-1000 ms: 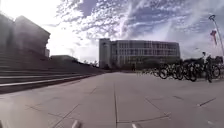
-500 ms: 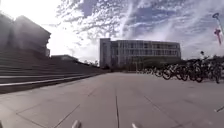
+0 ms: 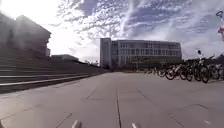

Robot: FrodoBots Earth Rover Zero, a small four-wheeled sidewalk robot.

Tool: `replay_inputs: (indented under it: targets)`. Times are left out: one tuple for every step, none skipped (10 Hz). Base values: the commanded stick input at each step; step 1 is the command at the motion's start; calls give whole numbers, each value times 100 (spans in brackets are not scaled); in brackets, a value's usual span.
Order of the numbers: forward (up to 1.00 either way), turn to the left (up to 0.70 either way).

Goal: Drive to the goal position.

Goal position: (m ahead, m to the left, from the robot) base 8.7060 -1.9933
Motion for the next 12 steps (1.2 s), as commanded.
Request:
replay_inputs:
  targets:
    - [70,-2]
    - [70,-2]
    - [70,0]
    - [70,-6]
    - [70,-9]
    - [70,-1]
    - [70,0]
    - [70,0]
    - [70,0]
    - [70,0]
    - [70,0]
    - [70,-10]
